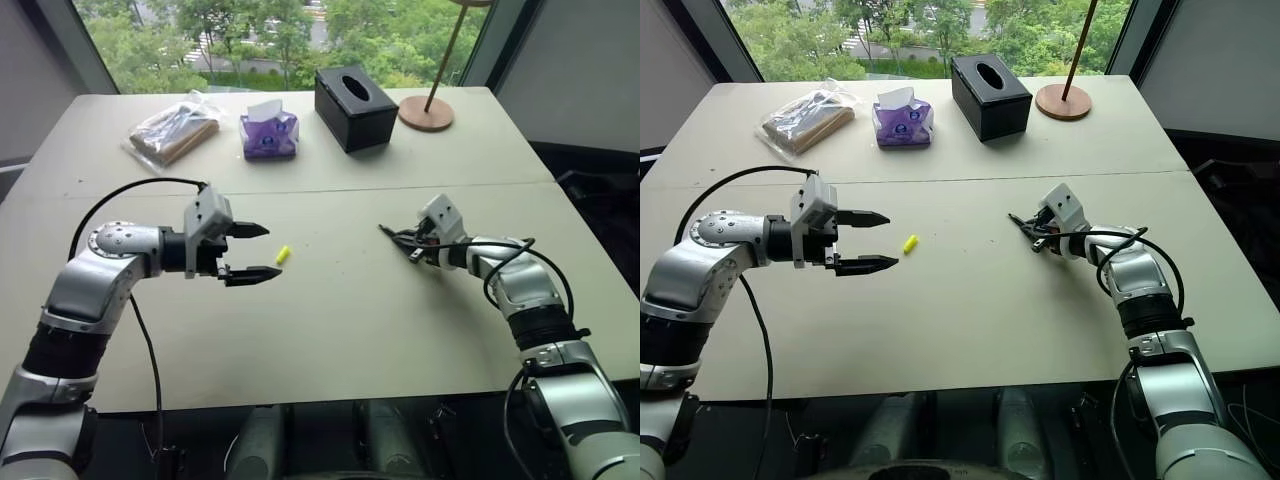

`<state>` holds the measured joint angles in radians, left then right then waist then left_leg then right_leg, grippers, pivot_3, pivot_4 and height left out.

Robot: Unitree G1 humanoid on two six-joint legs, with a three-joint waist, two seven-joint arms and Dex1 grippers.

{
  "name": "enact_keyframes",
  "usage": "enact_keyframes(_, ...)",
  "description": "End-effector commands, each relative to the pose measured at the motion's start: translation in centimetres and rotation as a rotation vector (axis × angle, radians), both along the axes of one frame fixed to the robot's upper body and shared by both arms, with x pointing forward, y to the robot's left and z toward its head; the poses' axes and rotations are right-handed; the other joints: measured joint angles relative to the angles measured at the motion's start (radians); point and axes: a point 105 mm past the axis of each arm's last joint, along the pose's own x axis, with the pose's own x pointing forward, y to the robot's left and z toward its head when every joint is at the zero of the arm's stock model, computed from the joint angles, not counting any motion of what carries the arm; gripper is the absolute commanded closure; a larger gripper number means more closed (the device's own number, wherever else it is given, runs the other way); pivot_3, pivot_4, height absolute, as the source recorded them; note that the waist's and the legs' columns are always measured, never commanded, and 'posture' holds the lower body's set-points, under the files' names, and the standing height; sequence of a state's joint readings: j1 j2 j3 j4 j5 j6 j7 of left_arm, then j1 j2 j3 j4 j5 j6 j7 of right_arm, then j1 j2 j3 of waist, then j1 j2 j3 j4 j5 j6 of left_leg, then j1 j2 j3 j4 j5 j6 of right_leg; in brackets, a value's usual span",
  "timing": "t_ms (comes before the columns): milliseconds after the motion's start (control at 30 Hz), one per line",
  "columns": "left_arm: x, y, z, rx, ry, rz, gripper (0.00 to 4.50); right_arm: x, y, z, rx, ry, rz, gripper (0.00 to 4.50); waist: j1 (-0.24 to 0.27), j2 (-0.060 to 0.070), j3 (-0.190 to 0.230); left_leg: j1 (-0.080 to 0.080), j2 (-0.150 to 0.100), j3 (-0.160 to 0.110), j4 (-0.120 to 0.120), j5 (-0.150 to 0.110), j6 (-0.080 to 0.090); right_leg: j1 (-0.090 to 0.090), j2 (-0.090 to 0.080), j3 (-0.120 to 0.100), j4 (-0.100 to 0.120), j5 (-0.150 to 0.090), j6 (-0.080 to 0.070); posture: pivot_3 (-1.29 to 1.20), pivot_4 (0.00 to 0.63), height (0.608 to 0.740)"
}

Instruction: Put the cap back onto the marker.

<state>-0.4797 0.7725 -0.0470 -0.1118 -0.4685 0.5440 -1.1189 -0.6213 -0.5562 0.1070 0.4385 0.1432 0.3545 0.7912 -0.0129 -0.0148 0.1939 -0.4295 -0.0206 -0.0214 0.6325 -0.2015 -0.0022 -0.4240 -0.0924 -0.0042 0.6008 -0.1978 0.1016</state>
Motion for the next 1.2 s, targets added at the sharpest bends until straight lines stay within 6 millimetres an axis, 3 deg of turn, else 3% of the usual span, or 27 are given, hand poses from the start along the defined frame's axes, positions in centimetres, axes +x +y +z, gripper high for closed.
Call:
enact_keyframes(33,1.0,1.0,1.0,-0.047,-0.056,0.110,0.10,0.0,-0.4,1.2,-0.097,-0.060,0.025,4.47,0.001,0.000,0.000,0.000,0.000,0.000,0.000,0.000,0.000,0.000,0.000,0.000,0.000,0.000,0.000,0.00,0.150,0.740)
enact_keyframes(200,2.1,2.5,-0.4,-0.046,-0.075,0.257,0.10,-1.6,0.6,5.1,-0.187,-0.151,0.160,4.47,0.001,0.000,0.000,0.000,0.000,0.001,0.000,0.000,0.000,0.000,0.000,0.001,0.000,0.000,0.000,0.00,0.150,0.740)
enact_keyframes(467,3.1,2.6,-4.2,-0.086,-0.050,0.463,0.10,-4.4,1.9,7.5,-0.234,-0.186,0.268,4.47,0.002,0.000,0.000,0.000,0.001,0.000,0.000,0.000,0.000,-0.001,0.000,0.001,0.000,0.000,0.000,0.00,0.150,0.740)
enact_keyframes(600,3.1,1.7,-5.8,-0.127,-0.055,0.546,0.10,-5.3,2.9,7.7,-0.221,-0.193,0.285,4.47,0.004,0.000,0.000,0.000,0.002,0.000,0.000,0.000,0.000,-0.001,-0.001,0.001,0.000,0.000,0.000,0.00,0.150,0.740)
enact_keyframes(833,2.9,0.4,-6.4,-0.204,-0.081,0.657,0.10,-5.9,3.5,7.2,-0.196,-0.187,0.270,4.47,0.008,0.000,0.000,0.000,0.002,0.000,0.000,0.000,0.000,0.000,-0.003,0.001,0.000,0.000,0.000,0.00,0.150,0.740)
enact_keyframes(1200,1.9,-1.1,-7.5,-0.204,-0.094,0.619,0.10,-7.5,3.8,7.8,-0.190,-0.171,0.319,4.47,0.006,0.000,0.000,0.000,0.002,0.000,0.000,0.000,0.000,0.000,-0.002,0.001,-0.001,0.000,0.000,0.00,0.150,0.740)
